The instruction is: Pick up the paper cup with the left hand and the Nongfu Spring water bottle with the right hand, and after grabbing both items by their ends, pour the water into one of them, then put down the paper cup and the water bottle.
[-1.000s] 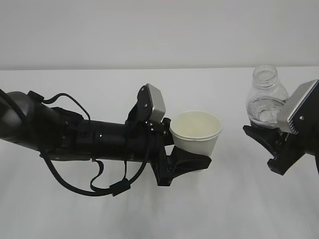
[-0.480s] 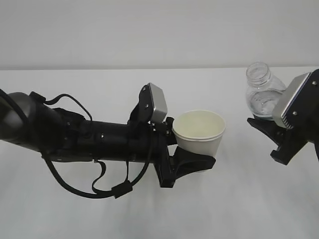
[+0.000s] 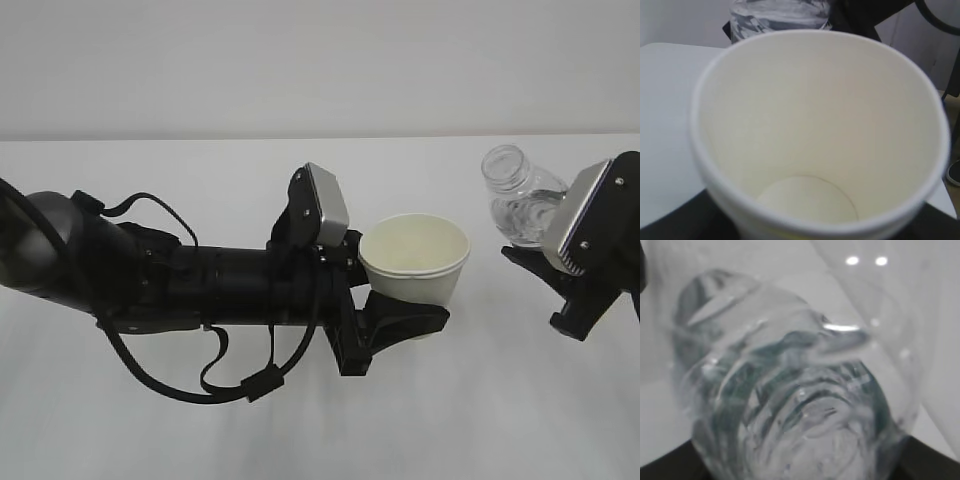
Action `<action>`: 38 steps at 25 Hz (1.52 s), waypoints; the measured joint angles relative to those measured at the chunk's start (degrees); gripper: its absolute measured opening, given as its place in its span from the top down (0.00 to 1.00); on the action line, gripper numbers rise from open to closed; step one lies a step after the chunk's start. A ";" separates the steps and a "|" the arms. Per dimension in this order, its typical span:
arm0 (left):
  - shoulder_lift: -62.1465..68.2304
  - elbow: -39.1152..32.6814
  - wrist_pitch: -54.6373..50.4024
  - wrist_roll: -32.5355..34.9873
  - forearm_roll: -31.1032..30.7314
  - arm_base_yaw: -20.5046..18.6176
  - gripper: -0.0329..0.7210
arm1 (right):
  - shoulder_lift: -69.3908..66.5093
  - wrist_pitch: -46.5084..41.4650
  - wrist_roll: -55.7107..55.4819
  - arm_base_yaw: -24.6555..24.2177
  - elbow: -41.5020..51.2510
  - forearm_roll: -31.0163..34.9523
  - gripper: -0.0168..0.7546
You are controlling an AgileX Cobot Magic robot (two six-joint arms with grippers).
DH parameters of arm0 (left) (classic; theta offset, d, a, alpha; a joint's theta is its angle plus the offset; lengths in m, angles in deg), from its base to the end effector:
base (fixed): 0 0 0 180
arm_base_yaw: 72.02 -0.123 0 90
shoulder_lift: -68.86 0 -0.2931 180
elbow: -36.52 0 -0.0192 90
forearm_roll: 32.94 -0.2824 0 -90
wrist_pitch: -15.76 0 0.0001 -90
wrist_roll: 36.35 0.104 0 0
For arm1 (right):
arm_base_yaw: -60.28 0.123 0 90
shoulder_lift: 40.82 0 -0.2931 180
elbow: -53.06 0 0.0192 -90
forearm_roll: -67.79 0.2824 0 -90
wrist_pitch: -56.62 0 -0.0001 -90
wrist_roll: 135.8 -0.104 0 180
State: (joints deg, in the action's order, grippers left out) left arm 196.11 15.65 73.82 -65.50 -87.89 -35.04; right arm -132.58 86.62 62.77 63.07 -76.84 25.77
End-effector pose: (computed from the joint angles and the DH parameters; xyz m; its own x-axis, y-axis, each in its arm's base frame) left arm 0.2881 -0.3073 0.1066 -0.0786 0.1825 -0.9801 0.9876 0.1483 -0.0516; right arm 0.2825 0.0486 0.1587 0.0190 -0.7861 -0.6178 -0.5865 0.4917 -0.6437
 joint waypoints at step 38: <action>0.00 0.00 -0.52 0.17 -2.66 1.94 0.35 | 0.00 2.92 21.22 0.00 -0.89 2.11 0.41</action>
State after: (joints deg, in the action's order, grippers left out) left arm 196.11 15.65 73.30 -65.33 -90.55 -33.10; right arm -132.58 89.53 83.99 63.07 -77.73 27.89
